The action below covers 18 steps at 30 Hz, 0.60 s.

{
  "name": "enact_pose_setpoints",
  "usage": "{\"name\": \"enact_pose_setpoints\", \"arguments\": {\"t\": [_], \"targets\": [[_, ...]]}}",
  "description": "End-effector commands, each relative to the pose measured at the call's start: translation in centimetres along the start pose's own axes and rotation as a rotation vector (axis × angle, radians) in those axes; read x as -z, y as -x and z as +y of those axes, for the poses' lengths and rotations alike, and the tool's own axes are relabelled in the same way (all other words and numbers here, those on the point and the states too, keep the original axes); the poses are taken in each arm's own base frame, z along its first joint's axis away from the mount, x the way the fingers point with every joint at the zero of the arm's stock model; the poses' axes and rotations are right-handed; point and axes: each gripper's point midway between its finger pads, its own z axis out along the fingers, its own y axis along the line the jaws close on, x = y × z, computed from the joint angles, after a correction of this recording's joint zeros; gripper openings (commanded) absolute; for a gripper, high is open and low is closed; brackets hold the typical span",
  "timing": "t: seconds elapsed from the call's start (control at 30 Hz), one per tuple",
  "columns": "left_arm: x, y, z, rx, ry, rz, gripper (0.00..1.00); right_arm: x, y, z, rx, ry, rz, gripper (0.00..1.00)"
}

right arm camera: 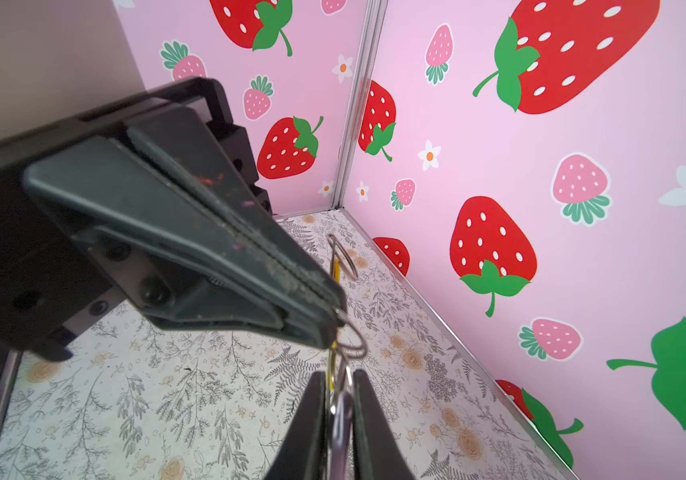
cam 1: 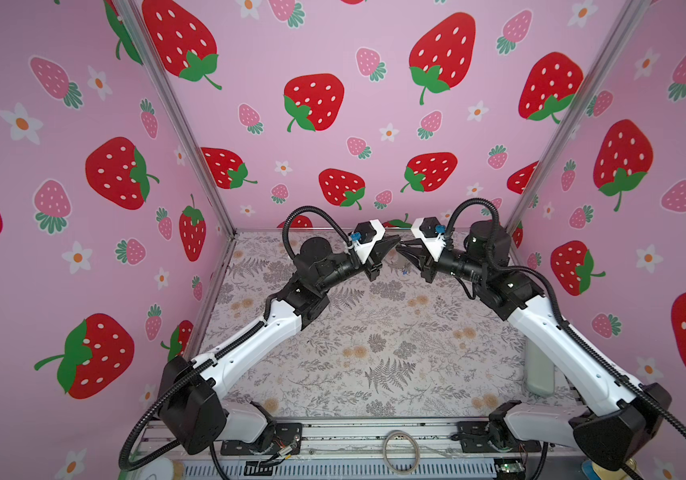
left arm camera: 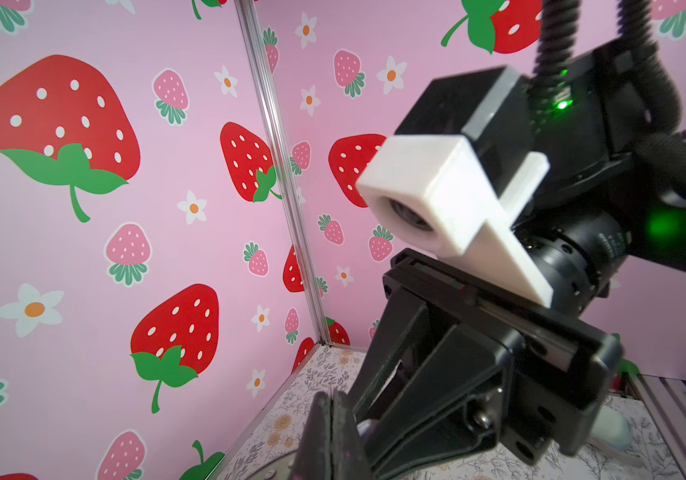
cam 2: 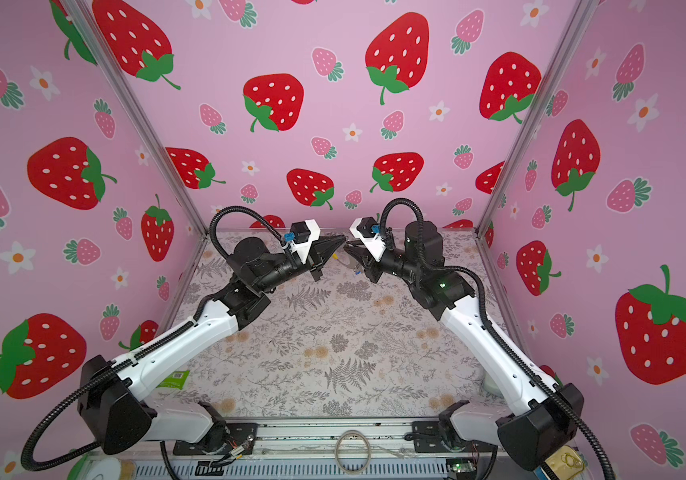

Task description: Put the keys on the keyring

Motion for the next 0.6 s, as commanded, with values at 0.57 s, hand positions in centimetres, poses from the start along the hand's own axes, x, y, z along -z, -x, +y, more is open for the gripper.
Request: {"name": "enact_pose_setpoints", "arguments": {"t": [0.57], "targets": [[-1.1,2.8,2.9,0.102,0.246,-0.245,0.00,-1.2,0.8,1.2,0.151,-0.129,0.002,0.06]]}}
